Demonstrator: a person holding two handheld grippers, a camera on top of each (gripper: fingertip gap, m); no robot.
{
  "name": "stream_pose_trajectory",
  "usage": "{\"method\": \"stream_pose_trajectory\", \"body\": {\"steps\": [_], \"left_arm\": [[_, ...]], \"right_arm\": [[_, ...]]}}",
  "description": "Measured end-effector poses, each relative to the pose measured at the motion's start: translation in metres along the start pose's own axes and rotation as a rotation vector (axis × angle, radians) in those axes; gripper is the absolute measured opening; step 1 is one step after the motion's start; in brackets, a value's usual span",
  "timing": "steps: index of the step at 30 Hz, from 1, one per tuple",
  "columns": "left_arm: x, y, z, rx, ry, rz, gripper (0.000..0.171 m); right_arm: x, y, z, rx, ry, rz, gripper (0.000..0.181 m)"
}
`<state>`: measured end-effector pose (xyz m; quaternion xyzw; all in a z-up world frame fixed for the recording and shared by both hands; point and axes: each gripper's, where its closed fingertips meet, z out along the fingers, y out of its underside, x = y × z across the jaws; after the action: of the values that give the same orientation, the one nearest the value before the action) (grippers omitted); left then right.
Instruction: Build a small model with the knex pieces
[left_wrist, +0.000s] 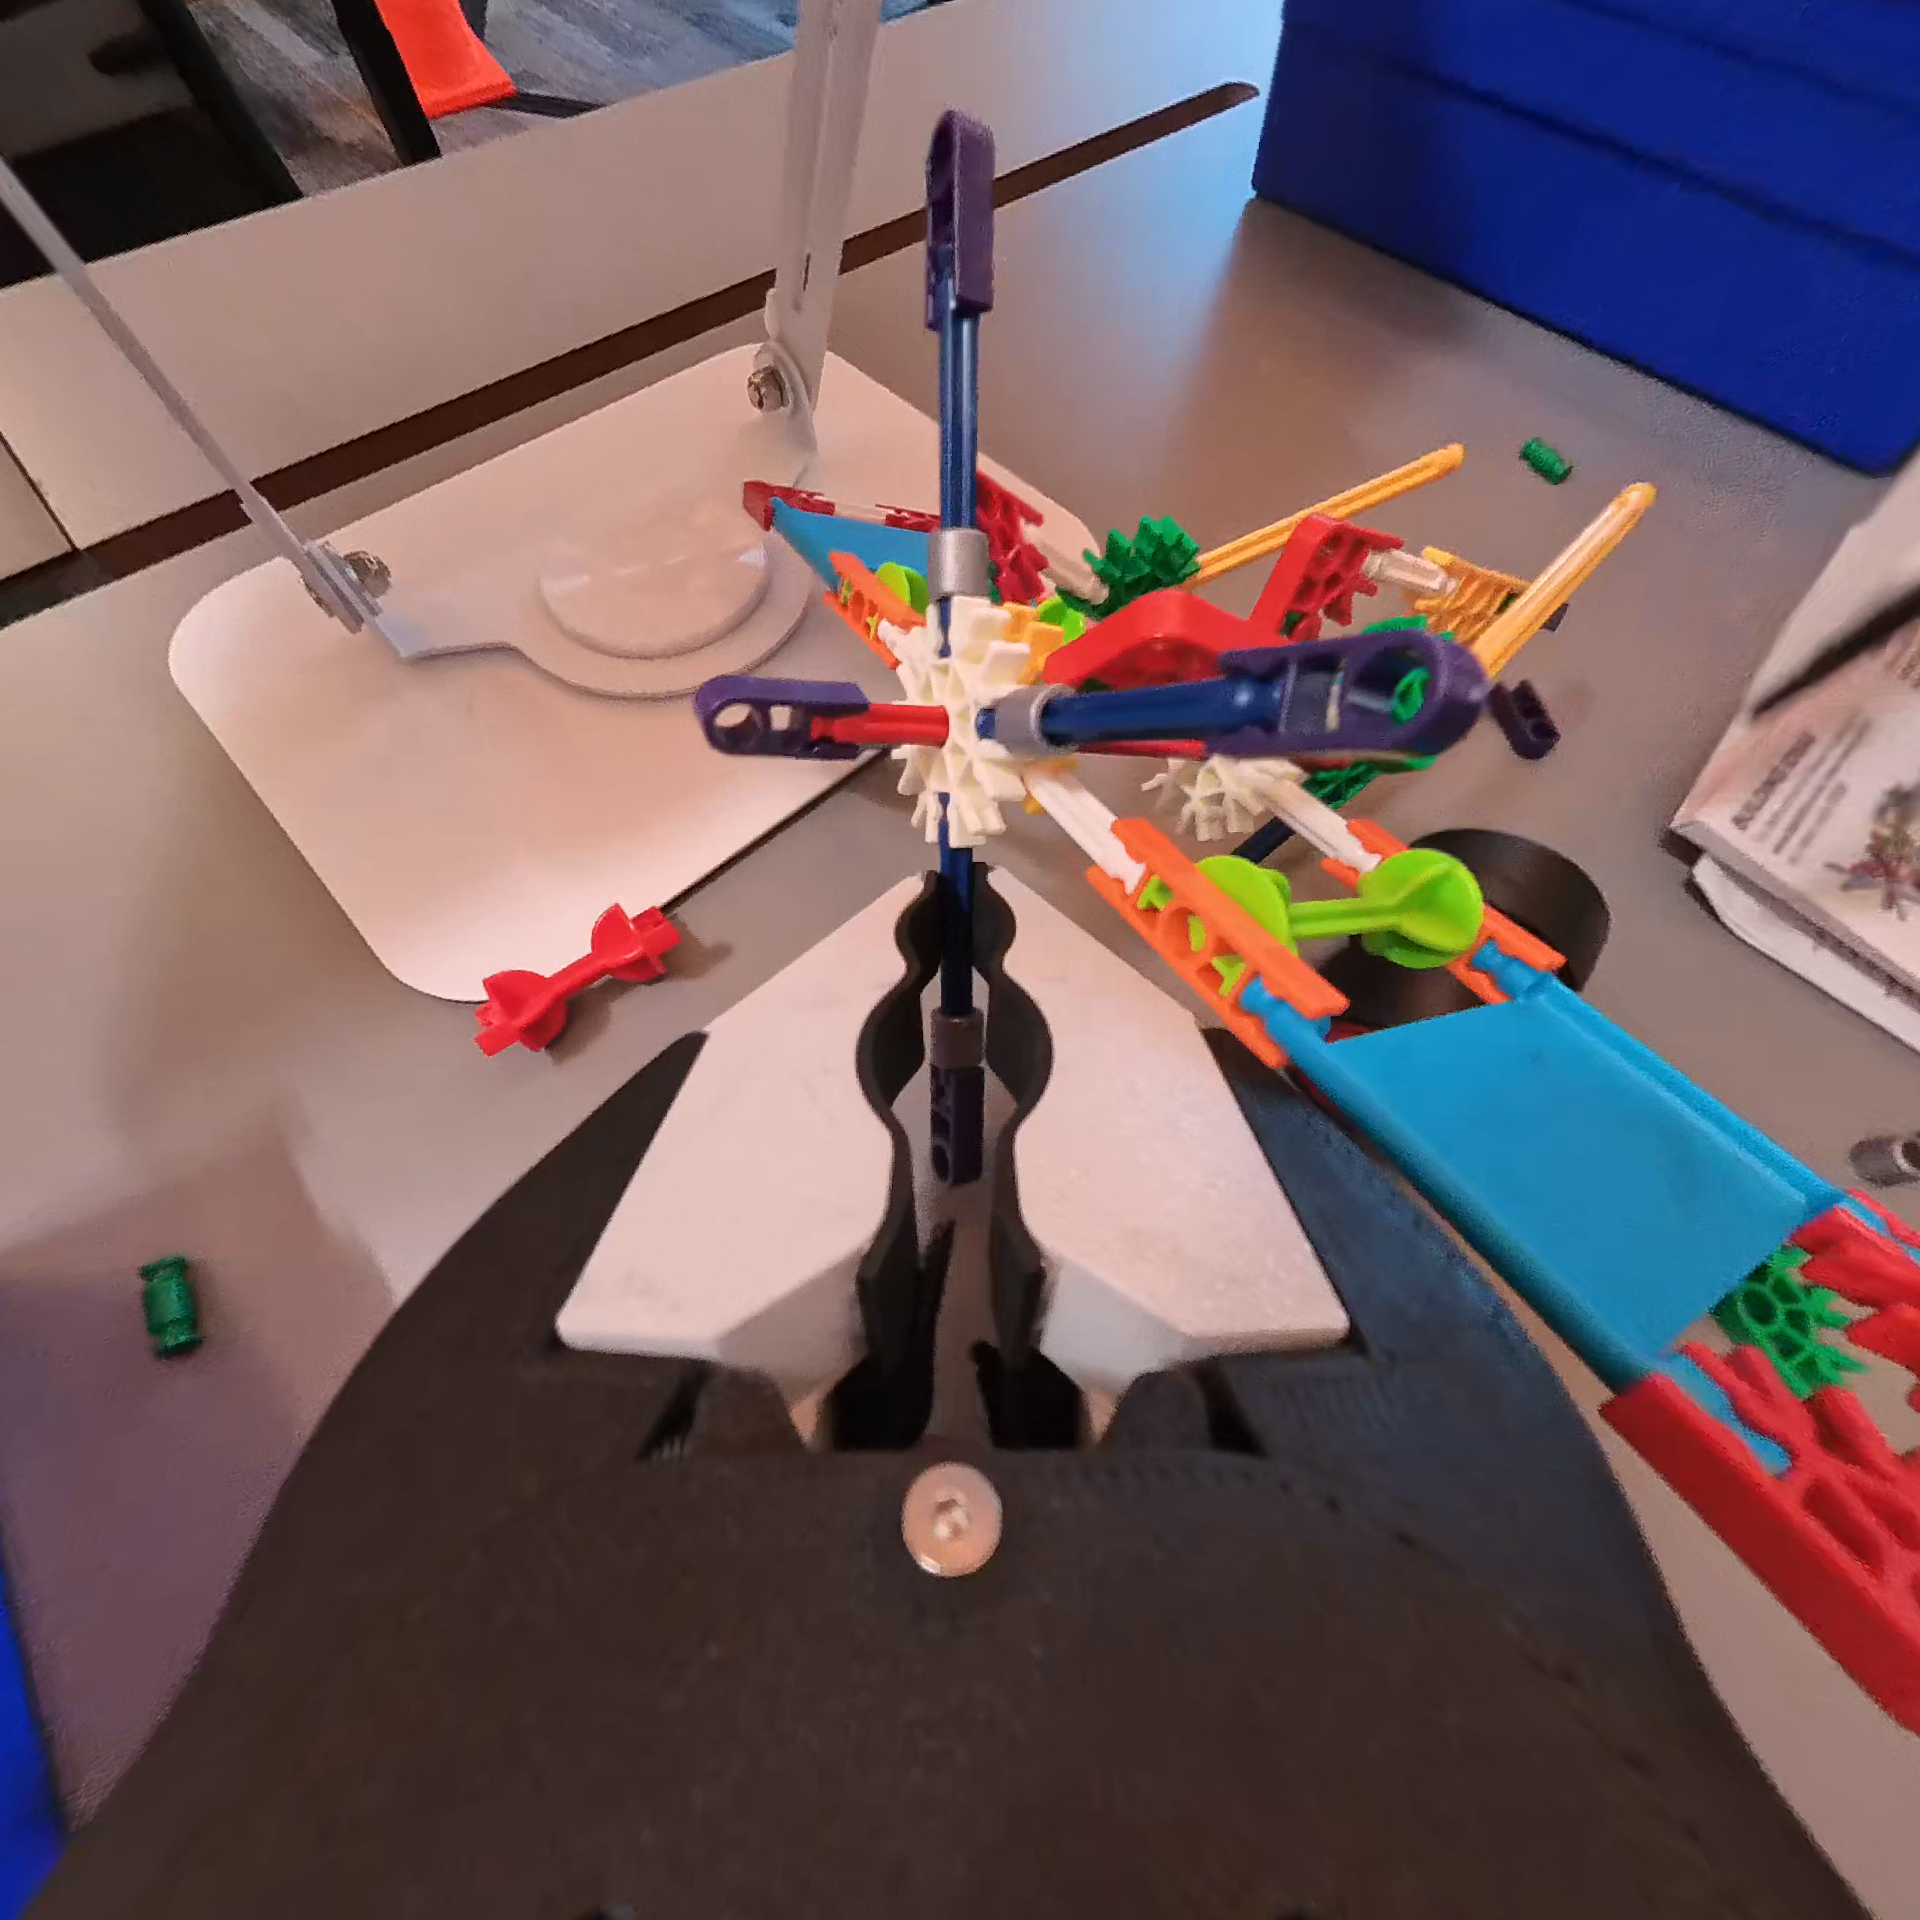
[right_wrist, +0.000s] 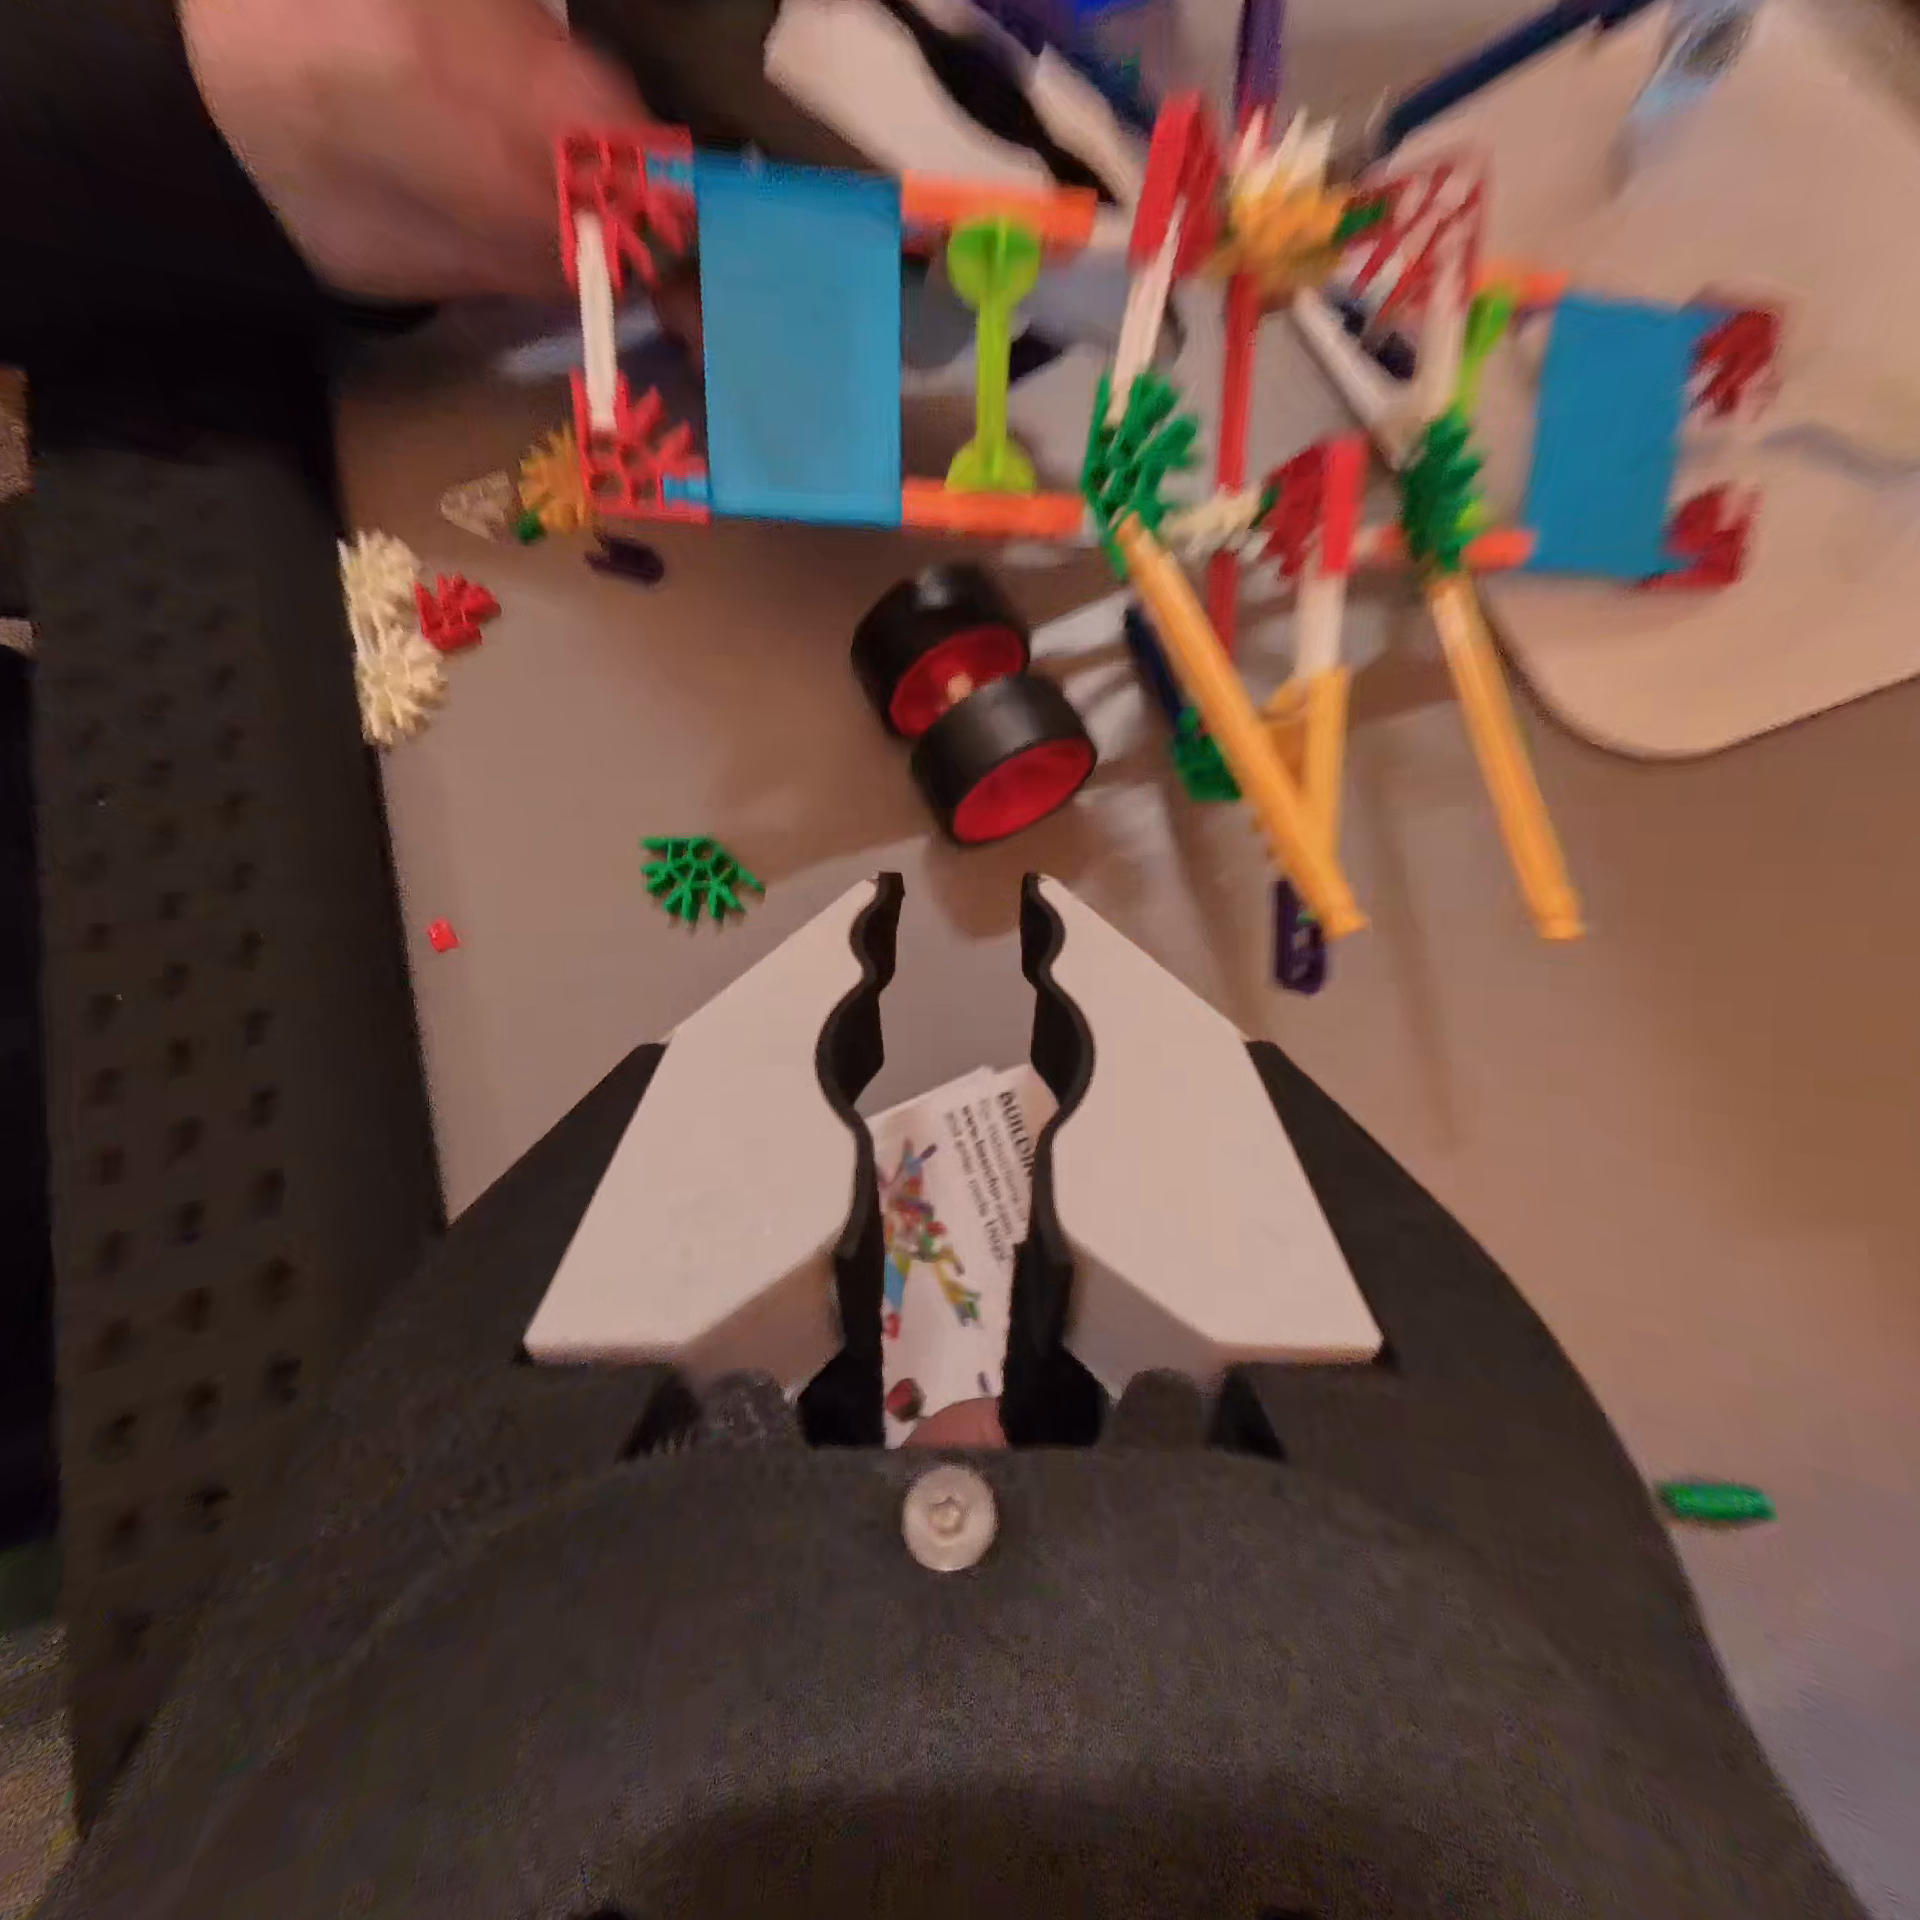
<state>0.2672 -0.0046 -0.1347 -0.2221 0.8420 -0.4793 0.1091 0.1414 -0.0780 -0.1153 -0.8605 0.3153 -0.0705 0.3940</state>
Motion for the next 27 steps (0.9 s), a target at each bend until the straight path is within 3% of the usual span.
{"method": "stream_pose_trajectory", "body": {"steps": [4, 6, 10, 16, 27], "left_arm": [[0.002, -0.002, 0.005, 0.006, 0.025, -0.052, 0.001], [0.003, -0.003, 0.006, 0.012, 0.037, -0.076, 0.001], [0.006, -0.006, 0.005, 0.035, 0.065, -0.133, 0.001], [0.012, -0.013, 0.003, 0.071, 0.103, -0.184, 0.001], [0.016, -0.015, 0.000, 0.061, 0.113, -0.100, 0.003]], "right_arm": [[0.017, 0.022, 0.028, -0.058, 0.109, 0.146, 0.023], [0.036, 0.017, 0.031, 0.002, 0.186, 0.226, 0.022], [0.054, 0.002, 0.028, 0.133, 0.197, 0.319, 0.023], [0.062, -0.011, 0.022, 0.214, 0.247, 0.330, 0.027], [0.073, -0.001, 0.022, 0.157, 0.288, 0.297, 0.028]]}}
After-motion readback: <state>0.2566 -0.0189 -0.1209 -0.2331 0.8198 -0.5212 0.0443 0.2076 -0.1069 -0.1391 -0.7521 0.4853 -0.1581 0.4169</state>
